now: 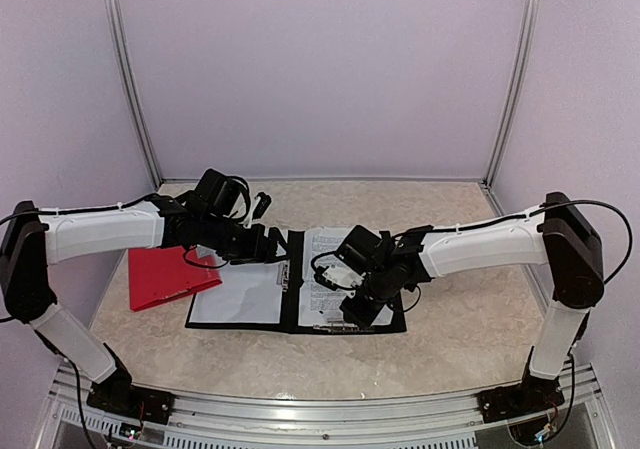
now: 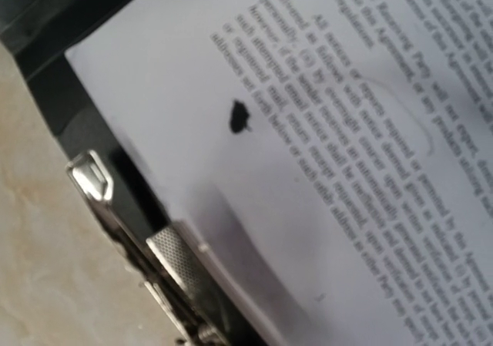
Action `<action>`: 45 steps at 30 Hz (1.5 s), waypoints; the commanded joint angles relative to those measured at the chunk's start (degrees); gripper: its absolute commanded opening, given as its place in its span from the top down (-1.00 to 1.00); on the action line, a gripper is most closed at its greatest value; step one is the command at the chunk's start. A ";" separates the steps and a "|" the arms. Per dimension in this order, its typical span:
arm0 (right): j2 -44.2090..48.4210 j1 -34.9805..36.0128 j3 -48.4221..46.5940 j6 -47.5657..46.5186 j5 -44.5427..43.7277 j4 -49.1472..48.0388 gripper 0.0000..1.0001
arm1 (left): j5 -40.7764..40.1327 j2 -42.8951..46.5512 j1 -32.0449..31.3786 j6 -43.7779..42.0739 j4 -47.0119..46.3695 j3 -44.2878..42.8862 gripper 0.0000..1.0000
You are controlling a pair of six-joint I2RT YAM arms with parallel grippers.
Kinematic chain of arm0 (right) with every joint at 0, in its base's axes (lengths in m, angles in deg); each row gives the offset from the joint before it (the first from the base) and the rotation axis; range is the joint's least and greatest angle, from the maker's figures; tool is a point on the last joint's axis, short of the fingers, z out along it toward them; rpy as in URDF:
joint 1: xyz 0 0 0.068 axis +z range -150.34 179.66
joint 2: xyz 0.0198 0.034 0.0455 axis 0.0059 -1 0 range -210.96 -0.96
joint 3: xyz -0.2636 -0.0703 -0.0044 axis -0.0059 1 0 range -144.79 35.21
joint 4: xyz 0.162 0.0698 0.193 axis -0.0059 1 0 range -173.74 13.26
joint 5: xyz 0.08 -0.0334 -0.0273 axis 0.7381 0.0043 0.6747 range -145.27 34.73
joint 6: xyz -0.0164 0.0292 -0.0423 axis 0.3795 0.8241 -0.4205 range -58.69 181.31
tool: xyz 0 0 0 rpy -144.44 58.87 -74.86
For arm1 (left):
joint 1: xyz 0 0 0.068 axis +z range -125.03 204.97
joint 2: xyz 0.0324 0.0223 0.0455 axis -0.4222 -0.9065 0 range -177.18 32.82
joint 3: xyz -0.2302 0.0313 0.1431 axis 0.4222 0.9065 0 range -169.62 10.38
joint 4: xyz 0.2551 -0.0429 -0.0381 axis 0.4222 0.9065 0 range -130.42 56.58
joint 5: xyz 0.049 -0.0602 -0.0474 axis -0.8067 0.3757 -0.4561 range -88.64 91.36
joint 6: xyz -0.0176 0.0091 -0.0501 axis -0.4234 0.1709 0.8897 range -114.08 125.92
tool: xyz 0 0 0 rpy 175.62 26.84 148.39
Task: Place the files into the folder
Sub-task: Close the spring clip on the folder with some files.
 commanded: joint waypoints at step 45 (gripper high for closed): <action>22.65 0.89 10.20 11.34 -2.69 5.09 0.13 | -3.92 3.22 -0.25 -0.02 -1.52 1.67 -0.78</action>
